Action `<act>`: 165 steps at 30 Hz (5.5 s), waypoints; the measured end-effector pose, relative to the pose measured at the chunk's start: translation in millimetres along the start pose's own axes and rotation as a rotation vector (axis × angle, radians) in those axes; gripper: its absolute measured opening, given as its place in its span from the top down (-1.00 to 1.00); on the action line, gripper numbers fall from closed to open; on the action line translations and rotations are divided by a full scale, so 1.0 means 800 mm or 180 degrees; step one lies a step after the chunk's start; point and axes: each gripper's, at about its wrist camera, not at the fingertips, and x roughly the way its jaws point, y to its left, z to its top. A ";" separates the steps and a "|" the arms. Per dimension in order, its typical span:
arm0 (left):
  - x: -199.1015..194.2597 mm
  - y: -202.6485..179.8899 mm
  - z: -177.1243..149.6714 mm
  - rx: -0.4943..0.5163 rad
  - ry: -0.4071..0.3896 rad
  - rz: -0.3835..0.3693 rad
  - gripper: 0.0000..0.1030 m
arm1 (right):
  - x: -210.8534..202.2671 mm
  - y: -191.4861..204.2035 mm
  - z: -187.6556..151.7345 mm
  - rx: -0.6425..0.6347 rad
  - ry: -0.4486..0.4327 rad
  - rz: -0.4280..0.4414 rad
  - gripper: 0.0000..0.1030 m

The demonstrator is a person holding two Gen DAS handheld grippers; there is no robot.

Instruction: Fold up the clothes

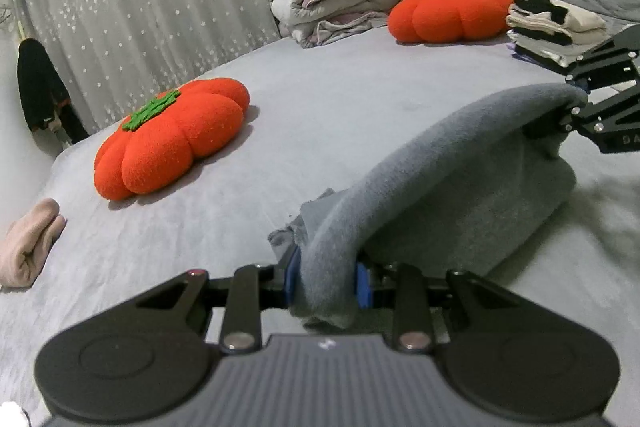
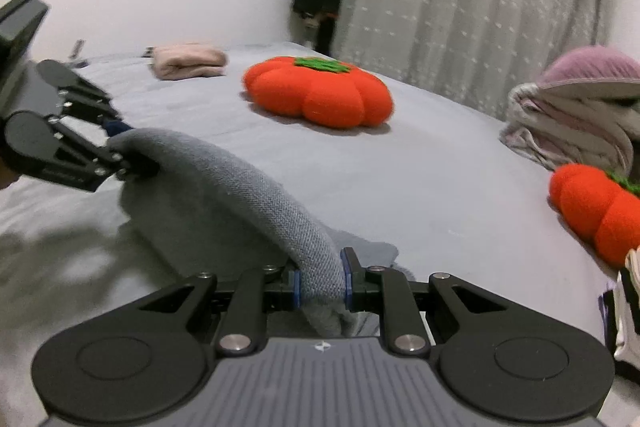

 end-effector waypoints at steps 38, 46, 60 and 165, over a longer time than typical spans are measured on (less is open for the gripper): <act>0.125 0.049 0.048 -0.0789 0.0168 -0.0159 0.65 | 0.104 -0.087 0.011 0.1066 0.0308 -0.0075 0.72; 0.142 0.037 0.053 -0.0787 0.0169 -0.0021 0.65 | 0.110 -0.094 0.010 0.1187 0.0216 -0.0158 0.74; 0.154 0.042 0.047 -0.0887 0.0293 0.0155 0.22 | 0.125 -0.095 0.000 0.1154 0.0291 -0.0248 0.61; 0.129 0.011 0.031 -0.1651 0.0298 -0.0253 0.34 | 0.101 0.003 0.014 0.0946 -0.0048 0.0031 0.72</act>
